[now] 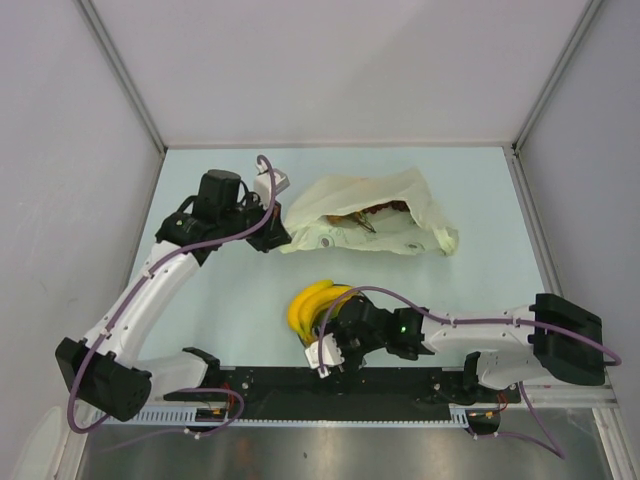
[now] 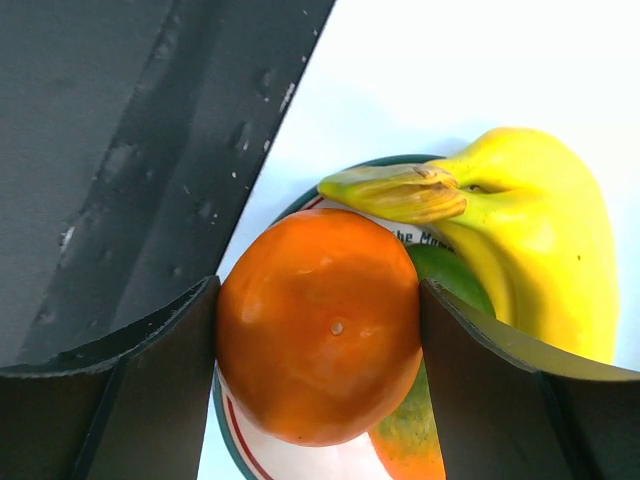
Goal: Take the fake fruits out of the plastic bag
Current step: Place the fake fruit on the plate.
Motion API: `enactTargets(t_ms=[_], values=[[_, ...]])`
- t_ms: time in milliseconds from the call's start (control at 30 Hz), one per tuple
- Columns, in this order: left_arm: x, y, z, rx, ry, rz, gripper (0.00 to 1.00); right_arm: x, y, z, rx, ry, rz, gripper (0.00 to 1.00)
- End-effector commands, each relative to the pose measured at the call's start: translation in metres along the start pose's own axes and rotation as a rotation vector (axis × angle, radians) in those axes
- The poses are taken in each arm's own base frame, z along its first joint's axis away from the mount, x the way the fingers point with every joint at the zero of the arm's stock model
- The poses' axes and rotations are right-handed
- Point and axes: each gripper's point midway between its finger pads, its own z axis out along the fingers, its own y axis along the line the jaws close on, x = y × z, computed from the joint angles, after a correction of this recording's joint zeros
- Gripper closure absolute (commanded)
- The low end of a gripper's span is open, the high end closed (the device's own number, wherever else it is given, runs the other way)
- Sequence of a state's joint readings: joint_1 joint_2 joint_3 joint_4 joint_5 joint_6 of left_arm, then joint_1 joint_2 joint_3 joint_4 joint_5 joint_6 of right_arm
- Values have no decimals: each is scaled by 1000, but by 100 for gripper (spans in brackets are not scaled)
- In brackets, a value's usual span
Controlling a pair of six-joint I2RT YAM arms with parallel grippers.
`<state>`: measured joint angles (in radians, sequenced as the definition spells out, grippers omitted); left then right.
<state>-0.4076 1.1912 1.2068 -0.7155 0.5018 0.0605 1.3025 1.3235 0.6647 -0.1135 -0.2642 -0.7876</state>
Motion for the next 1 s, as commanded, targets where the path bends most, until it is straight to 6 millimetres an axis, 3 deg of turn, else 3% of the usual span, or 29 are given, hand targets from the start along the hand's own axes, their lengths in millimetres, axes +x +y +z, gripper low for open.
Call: enactTargets(t_ms=[0, 233, 333, 500, 600, 633, 667, 733, 833, 967], values=[[-3, -9, -5, 31, -30, 10, 100, 3, -2, 4, 29, 2, -27, 31], [-6, -11, -3, 47, -39, 1, 100, 2, -9, -1, 60, 13, -39, 6], [-6, -12, 0, 56, -34, -4, 100, -9, -12, -12, 62, 6, 14, 1], [-10, -12, 6, 76, -18, -16, 100, -58, -33, -50, 104, -85, 90, 0], [-21, -14, 6, 82, -38, -11, 100, -79, -69, -82, 238, -130, 196, 0], [-28, -16, 4, 84, -53, -6, 100, -72, -89, -92, 313, -118, 262, 0], [-30, -17, 5, 90, -54, -7, 100, -77, -107, -105, 377, -137, 312, 0], [-38, -21, 3, 108, -65, 0, 100, -65, -130, -115, 474, -128, 456, 0], [-45, -30, 2, 131, -56, 10, 100, -35, -167, -131, 592, -105, 561, 2], [-47, -42, 6, 170, -33, 43, 100, 26, -209, -158, 758, -42, 679, 12]])
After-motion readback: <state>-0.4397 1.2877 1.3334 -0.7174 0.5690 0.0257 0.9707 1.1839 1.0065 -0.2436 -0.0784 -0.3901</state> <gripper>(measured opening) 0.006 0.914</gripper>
